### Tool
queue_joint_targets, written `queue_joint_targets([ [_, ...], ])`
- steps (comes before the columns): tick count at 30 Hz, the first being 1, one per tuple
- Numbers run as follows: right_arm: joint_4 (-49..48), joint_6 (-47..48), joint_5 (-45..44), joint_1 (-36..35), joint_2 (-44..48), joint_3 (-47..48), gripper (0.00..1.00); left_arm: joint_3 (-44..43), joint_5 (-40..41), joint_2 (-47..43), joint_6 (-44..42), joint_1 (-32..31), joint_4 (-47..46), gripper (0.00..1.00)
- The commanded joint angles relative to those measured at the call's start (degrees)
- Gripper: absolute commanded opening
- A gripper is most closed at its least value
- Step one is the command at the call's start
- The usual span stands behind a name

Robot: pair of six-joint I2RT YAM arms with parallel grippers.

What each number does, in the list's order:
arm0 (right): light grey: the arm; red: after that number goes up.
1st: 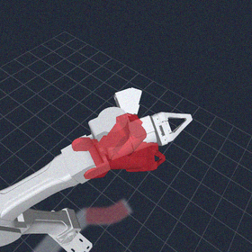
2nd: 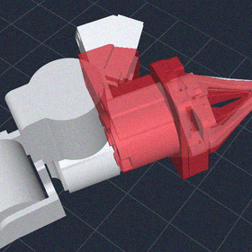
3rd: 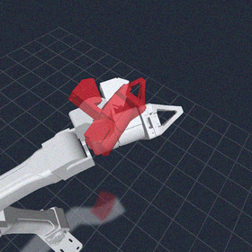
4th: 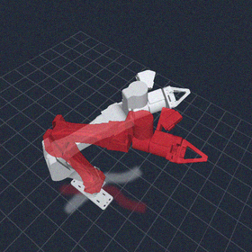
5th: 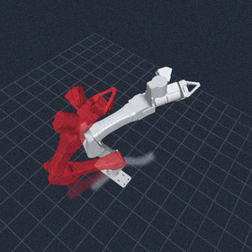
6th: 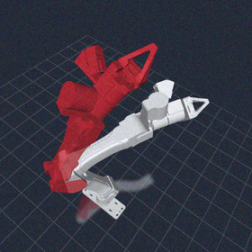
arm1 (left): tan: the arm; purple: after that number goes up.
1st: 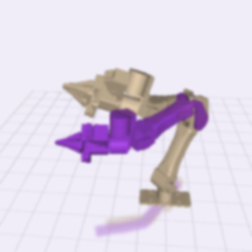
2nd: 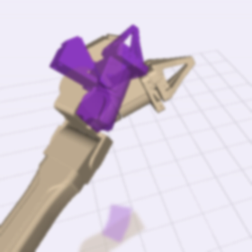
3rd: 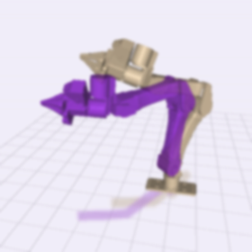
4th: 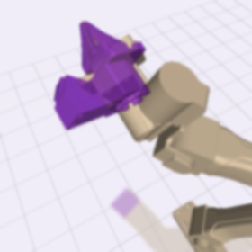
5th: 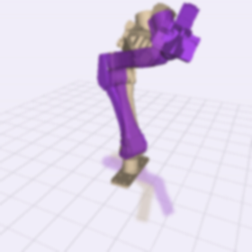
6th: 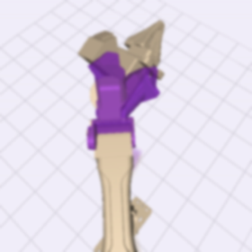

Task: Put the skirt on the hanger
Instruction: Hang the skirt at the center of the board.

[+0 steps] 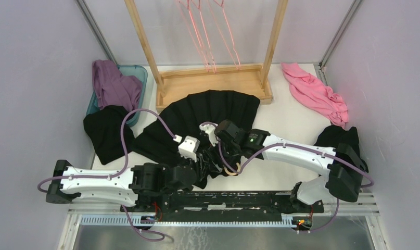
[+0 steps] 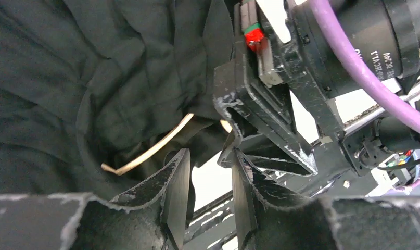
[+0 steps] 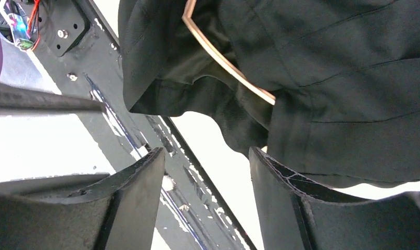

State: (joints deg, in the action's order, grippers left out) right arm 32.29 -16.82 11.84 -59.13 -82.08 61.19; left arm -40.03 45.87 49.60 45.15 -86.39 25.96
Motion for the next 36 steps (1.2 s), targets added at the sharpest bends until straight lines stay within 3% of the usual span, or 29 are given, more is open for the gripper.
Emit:
queue_joint_targets([
  [1,-6.54,-3.73,0.27,-3.07,2.08,-3.72,0.66,-3.06,8.37,-2.23,12.77,-0.17,13.61,0.43],
  [4,-11.07,-6.77,0.49,-4.84,2.94,-7.03,0.66,-3.49,10.06,-2.57,18.44,-0.16,18.99,0.49],
  [11,-14.11,-9.94,-3.26,-9.71,-0.3,-7.2,0.67,-2.86,11.77,-2.53,24.94,-0.12,24.99,0.53],
  [29,-24.48,-12.97,-3.57,-12.65,-12.5,-1.05,0.7,-1.59,12.21,-3.72,27.76,-0.1,27.57,0.53],
  [32,-24.65,-12.71,-4.05,-12.71,-13.88,0.04,0.63,-1.63,12.32,-4.18,28.06,-0.08,28.08,0.52],
  [35,-24.66,-12.27,-4.49,-12.65,-15.16,0.78,0.41,-1.54,12.32,-4.35,28.2,-0.09,28.13,0.52],
  [36,-24.46,-12.09,-4.47,-12.67,-15.48,0.94,0.28,-1.54,12.2,-4.26,28.21,-0.09,28.11,0.52],
])
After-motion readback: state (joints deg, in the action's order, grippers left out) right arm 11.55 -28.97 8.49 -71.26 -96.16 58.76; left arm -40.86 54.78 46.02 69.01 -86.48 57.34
